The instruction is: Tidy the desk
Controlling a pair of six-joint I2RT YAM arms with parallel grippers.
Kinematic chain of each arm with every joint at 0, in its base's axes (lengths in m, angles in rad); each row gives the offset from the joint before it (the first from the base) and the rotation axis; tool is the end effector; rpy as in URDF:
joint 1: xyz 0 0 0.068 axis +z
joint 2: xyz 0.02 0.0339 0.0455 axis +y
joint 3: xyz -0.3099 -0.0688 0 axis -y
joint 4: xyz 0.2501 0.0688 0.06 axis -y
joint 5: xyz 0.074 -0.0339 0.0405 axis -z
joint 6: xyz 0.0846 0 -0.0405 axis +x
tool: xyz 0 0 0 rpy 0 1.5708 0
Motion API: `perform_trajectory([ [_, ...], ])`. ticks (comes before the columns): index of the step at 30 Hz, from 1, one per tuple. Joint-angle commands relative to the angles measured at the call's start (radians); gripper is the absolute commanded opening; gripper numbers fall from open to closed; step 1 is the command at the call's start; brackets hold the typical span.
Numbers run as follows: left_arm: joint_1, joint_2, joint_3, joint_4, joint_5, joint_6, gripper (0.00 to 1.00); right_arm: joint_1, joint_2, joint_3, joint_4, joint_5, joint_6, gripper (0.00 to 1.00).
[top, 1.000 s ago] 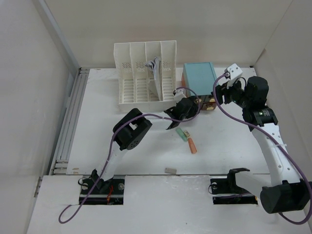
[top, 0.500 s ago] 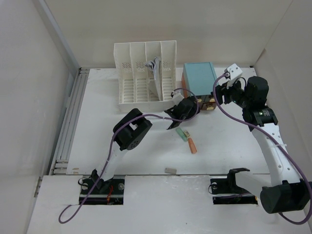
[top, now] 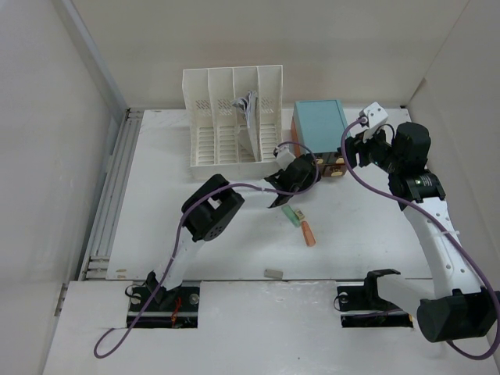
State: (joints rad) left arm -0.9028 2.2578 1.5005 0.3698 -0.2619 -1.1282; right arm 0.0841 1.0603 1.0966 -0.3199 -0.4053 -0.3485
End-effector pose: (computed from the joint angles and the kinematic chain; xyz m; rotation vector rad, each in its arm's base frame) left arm 0.3787 -0.4447 0.1661 -0.4204 2.0636 -1.0521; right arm 0.2583 0.0552 0.4105 -0.6623 1.7114 0.1901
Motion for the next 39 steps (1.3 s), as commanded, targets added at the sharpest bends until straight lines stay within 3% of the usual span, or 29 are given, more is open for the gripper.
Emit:
perform_trajectory([
  [1,0.016,-0.038,0.056,0.09,-0.092,-0.022,0.54,-0.007,-0.019,-0.001,0.054,-0.024,-0.006,0.69],
  [15,-0.013,0.019,0.118,0.094,-0.155,-0.022,0.54,-0.007,-0.01,-0.001,0.045,-0.033,-0.015,0.69],
  [18,-0.013,0.037,0.118,0.093,-0.165,-0.022,0.49,-0.007,-0.01,-0.001,0.045,-0.033,-0.015,0.69],
  [24,-0.013,0.037,0.107,0.093,-0.165,-0.022,0.26,-0.007,-0.01,-0.001,0.036,-0.033,-0.024,0.69],
  [39,-0.1,-0.058,-0.092,0.155,-0.174,-0.022,0.24,-0.007,-0.019,-0.001,0.036,-0.043,-0.024,0.69],
])
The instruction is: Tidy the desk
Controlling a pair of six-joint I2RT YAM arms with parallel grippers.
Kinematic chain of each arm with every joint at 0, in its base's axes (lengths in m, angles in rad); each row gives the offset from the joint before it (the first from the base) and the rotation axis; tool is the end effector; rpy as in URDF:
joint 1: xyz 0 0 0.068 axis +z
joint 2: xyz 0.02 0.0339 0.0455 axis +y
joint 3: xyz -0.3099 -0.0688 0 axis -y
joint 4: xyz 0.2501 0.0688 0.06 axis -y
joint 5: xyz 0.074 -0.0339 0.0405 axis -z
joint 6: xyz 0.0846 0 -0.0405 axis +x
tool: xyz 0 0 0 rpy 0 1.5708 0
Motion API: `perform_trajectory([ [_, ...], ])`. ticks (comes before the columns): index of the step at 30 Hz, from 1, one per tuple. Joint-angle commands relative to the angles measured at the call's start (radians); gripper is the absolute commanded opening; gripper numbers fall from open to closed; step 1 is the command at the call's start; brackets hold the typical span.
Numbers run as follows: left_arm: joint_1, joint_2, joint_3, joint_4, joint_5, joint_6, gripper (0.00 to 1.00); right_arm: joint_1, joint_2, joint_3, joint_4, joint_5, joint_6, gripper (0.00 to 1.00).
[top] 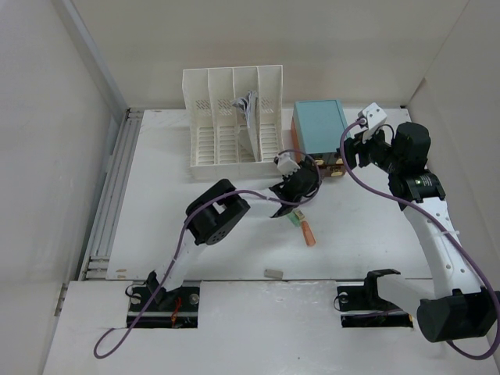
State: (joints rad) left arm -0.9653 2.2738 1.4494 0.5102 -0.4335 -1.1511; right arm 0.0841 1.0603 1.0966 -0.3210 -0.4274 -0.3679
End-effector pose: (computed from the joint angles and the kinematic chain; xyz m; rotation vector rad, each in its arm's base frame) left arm 0.3580 -0.4547 0.1605 -0.4962 1.9308 -1.0337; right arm 0.2574 0.0569 0.4105 -0.6924 1.6980 0.1970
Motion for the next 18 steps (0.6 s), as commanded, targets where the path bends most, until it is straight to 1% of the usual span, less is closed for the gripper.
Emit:
perform_trajectory([
  [1,-0.038,-0.085,-0.05,0.027,-0.002,0.001,0.24,-0.007,-0.019,-0.001,0.037,-0.02,-0.005,0.69],
  [3,-0.065,-0.097,-0.079,0.036,-0.011,0.014,0.24,-0.007,-0.019,-0.001,0.037,-0.02,-0.005,0.69],
  [8,-0.085,-0.146,-0.138,0.057,-0.021,0.014,0.24,-0.007,-0.019,-0.001,0.037,-0.02,-0.005,0.69],
  [13,-0.133,-0.18,-0.214,0.068,-0.031,0.014,0.24,-0.007,-0.019,-0.001,0.037,-0.02,-0.005,0.69],
  [18,-0.142,-0.2,-0.262,0.079,-0.031,0.002,0.26,-0.007,-0.019,-0.001,0.037,-0.02,-0.005,0.69],
])
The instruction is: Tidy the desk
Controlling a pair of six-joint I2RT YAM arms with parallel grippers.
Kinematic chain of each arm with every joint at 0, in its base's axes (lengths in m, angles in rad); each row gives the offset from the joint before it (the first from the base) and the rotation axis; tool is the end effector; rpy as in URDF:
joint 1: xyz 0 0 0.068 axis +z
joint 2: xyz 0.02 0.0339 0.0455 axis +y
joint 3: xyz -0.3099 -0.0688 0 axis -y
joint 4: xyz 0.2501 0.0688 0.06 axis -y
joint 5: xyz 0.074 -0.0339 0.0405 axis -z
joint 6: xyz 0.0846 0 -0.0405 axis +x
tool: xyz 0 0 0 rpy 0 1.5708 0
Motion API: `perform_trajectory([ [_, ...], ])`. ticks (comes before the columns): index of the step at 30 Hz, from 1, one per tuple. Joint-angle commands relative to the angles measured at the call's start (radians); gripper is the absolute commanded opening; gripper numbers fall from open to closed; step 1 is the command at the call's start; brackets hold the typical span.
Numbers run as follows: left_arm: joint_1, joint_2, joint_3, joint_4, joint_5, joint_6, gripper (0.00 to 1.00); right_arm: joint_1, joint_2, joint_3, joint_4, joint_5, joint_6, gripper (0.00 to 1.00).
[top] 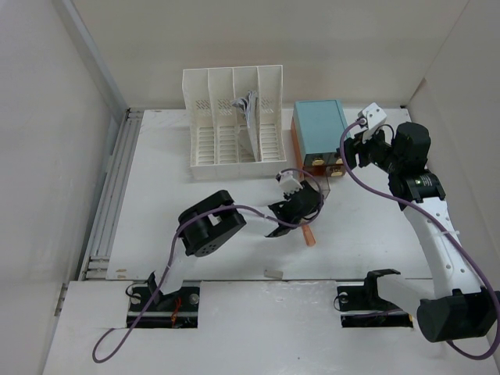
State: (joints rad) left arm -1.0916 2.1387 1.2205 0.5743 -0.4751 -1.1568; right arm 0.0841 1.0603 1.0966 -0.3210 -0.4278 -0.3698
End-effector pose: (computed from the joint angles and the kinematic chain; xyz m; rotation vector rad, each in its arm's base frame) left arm 0.2772 -0.4496 0.1622 -0.4052 1.9842 -1.0589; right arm 0.2574 0.0569 0.4105 -0.6942 1.6971 0.1961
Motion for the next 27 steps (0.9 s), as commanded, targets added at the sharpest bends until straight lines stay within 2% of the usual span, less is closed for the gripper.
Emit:
perform_trajectory([
  [1,-0.016,-0.065,-0.033,0.015,0.019,0.008,0.28,-0.007,-0.019,-0.001,0.037,-0.02,-0.003,0.69],
  [3,-0.016,-0.065,-0.033,0.015,0.02,0.019,0.41,-0.007,-0.019,-0.001,0.037,-0.02,-0.003,0.69],
  [4,-0.016,-0.074,-0.033,0.015,0.02,0.028,0.59,-0.007,-0.019,-0.001,0.037,-0.02,-0.003,0.69],
  [8,-0.025,-0.118,-0.042,0.015,0.0,0.074,0.82,-0.007,-0.019,-0.001,0.037,-0.02,-0.003,0.69],
  [13,-0.05,-0.22,-0.099,0.015,-0.034,0.107,0.84,-0.007,-0.019,-0.001,0.028,-0.02,-0.012,0.69],
  [17,-0.111,-0.341,-0.163,0.015,-0.089,0.141,0.84,-0.007,-0.045,-0.001,0.028,-0.02,-0.012,0.69],
  [20,-0.158,-0.497,-0.243,0.024,-0.129,0.186,0.77,-0.007,-0.086,-0.001,0.039,0.03,-0.012,0.69],
  [21,-0.175,-0.546,-0.269,0.024,-0.155,0.206,0.58,-0.007,-0.098,-0.001,0.049,0.043,-0.021,0.63],
  [22,-0.21,-0.651,-0.298,0.033,-0.205,0.265,0.4,-0.007,-0.111,-0.001,0.049,0.043,-0.021,0.49],
  [23,-0.224,-0.704,-0.359,0.033,-0.227,0.302,0.2,-0.007,-0.124,-0.001,0.034,0.052,-0.021,0.07],
  [24,-0.235,-0.755,-0.392,0.033,-0.243,0.342,0.06,-0.007,-0.125,-0.001,0.019,0.038,-0.021,0.0],
  [25,-0.235,-0.849,-0.424,0.024,-0.243,0.388,0.0,-0.007,-0.125,-0.001,-0.007,0.008,-0.058,0.0],
  [26,-0.235,-0.893,-0.484,0.0,-0.232,0.466,0.0,-0.007,-0.103,0.008,-0.045,-0.078,-0.085,0.0],
  [27,-0.244,-0.933,-0.509,-0.048,-0.232,0.467,0.04,-0.007,-0.083,0.008,-0.152,-0.127,-0.115,0.01],
])
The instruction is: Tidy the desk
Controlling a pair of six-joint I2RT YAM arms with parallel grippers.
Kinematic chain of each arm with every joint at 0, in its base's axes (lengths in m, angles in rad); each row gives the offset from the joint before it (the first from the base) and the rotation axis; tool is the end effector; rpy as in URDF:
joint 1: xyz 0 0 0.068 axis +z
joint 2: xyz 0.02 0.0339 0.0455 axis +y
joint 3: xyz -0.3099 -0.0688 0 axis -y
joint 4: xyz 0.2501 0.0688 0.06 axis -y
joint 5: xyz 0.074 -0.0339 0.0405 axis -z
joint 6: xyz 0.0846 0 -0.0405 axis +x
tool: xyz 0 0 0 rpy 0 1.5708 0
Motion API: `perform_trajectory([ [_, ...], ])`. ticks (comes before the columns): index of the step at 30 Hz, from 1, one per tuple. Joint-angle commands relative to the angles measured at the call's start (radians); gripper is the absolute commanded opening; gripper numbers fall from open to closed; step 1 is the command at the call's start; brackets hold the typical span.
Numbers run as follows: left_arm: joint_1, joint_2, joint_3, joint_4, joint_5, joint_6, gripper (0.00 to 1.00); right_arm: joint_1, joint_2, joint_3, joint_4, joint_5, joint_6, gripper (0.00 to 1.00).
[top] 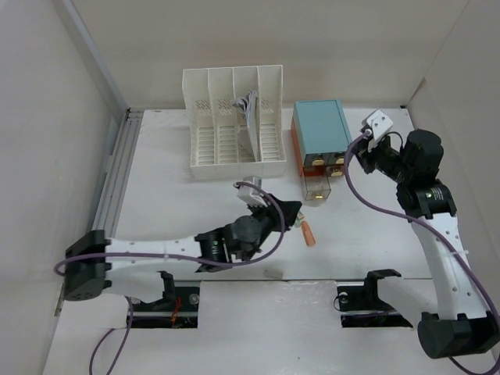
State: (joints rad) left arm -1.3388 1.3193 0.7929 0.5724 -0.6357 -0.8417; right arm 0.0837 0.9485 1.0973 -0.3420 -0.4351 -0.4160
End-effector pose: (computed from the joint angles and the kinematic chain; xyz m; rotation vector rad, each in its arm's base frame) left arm 0.1250 -0.3108 0.3464 -0.1389 1.6658 -1.2271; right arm 0.2219 0.0544 0.4328 -0.7284 1.5889 0.1407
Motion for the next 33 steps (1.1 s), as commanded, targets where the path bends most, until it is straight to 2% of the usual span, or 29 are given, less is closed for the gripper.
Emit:
perform_trajectory([
  [1,0.003,-0.15,-0.104,-0.102,-0.082,0.151,0.13,-0.007,0.051,0.039,-0.193,-0.163,-0.129,0.13],
  [2,0.003,-0.214,-0.125,-0.2,-0.106,0.151,0.37,0.005,0.105,0.058,-0.259,-0.189,-0.156,0.33],
  [3,0.003,-0.244,-0.179,-0.241,-0.116,0.151,0.48,0.039,0.134,0.082,-0.329,-0.214,-0.188,0.63],
  [4,0.003,-0.271,-0.208,-0.273,-0.116,0.136,0.59,0.059,0.16,0.107,-0.46,-0.214,-0.217,0.71],
  [6,-0.007,-0.35,-0.304,-0.289,-0.084,0.136,0.73,0.103,0.212,0.17,-0.552,-0.156,-0.27,0.85],
  [7,-0.007,-0.373,-0.335,-0.275,-0.062,0.136,0.81,0.161,0.222,0.185,-0.622,-0.124,-0.296,0.86],
  [9,-0.025,-0.428,-0.394,-0.202,0.019,0.176,0.85,0.227,0.257,0.216,-0.676,-0.039,-0.332,0.86],
  [10,-0.025,-0.44,-0.435,-0.191,0.034,0.176,0.85,0.299,0.278,0.226,-0.76,0.019,-0.355,0.83],
  [12,-0.045,-0.45,-0.46,-0.177,0.06,0.206,0.85,0.361,0.346,0.245,-0.839,0.047,-0.415,0.79],
  [13,-0.069,-0.459,-0.469,-0.177,0.06,0.207,0.85,0.408,0.364,0.245,-0.863,0.056,-0.415,0.71],
  [17,-0.132,-0.434,-0.48,-0.186,0.07,0.243,0.74,0.484,0.389,0.221,-0.87,0.094,-0.438,0.57],
  [19,-0.151,-0.39,-0.468,-0.209,0.085,0.254,0.61,0.493,0.389,0.188,-0.809,0.114,-0.451,0.56],
  [22,-0.194,-0.341,-0.431,-0.256,0.081,0.254,0.49,0.504,0.406,0.152,-0.761,0.124,-0.451,0.54],
  [24,-0.214,-0.319,-0.411,-0.299,0.045,0.228,0.48,0.525,0.443,0.139,-0.749,0.124,-0.436,0.48],
  [26,-0.224,-0.319,-0.411,-0.299,0.035,0.217,0.48,0.525,0.464,0.125,-0.721,0.134,-0.377,0.48],
  [28,-0.224,-0.341,-0.425,-0.299,0.025,0.217,0.49,0.537,0.473,0.11,-0.691,0.144,-0.365,0.53],
  [33,-0.224,-0.419,-0.466,-0.299,0.005,0.197,0.5,0.557,0.464,0.082,-0.626,0.173,-0.276,0.72],
])
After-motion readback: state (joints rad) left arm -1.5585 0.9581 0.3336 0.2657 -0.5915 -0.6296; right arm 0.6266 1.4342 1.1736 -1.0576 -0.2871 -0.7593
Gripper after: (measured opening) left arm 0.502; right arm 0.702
